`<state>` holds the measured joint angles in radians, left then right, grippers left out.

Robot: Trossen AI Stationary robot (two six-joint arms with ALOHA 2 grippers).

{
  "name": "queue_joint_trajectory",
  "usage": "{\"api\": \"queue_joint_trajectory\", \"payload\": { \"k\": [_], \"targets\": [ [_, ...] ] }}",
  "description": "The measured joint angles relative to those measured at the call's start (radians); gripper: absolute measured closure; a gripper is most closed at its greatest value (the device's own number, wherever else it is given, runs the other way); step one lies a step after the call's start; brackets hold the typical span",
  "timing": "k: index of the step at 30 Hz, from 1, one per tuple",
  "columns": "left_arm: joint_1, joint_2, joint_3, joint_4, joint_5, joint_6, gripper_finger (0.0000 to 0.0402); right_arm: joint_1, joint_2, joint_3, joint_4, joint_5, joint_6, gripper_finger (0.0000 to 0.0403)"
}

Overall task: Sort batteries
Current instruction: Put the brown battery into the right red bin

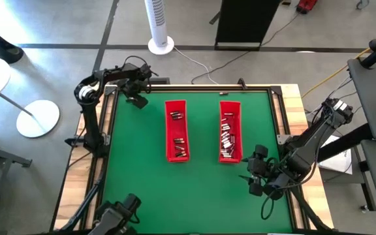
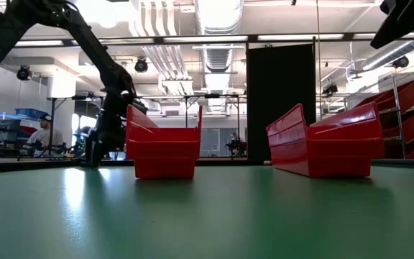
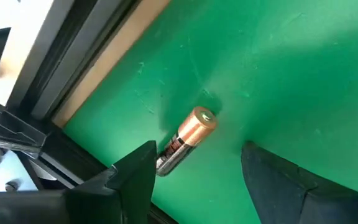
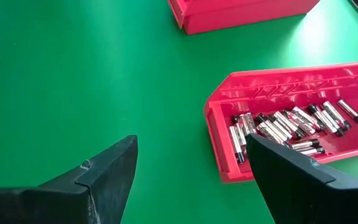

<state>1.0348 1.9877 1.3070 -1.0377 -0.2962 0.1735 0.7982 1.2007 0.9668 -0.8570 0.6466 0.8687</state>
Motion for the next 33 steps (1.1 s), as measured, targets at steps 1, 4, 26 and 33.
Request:
{"api": "queue_joint_trajectory", "payload": {
  "k": [1,4,26,33],
  "targets": [
    [0.001,0.002,-0.002,0.001,0.0,0.001,0.019,0.0,0.0,0.0,-0.001,0.0,-0.001,0.0108],
    [0.002,0.008,-0.005,0.004,0.007,0.012,0.0206,0.0,0.0,0.002,-0.002,0.001,-0.001,0.0111],
    [-0.026,0.004,-0.014,-0.017,0.141,0.007,0.037,0.0,0.0,0.003,0.002,0.0,0.011,0.0122],
    [-0.075,-0.045,-0.019,-0.025,0.292,0.008,0.0375,0.0,0.0,0.003,0.001,0.0,-0.001,0.0133]
  ]
}}
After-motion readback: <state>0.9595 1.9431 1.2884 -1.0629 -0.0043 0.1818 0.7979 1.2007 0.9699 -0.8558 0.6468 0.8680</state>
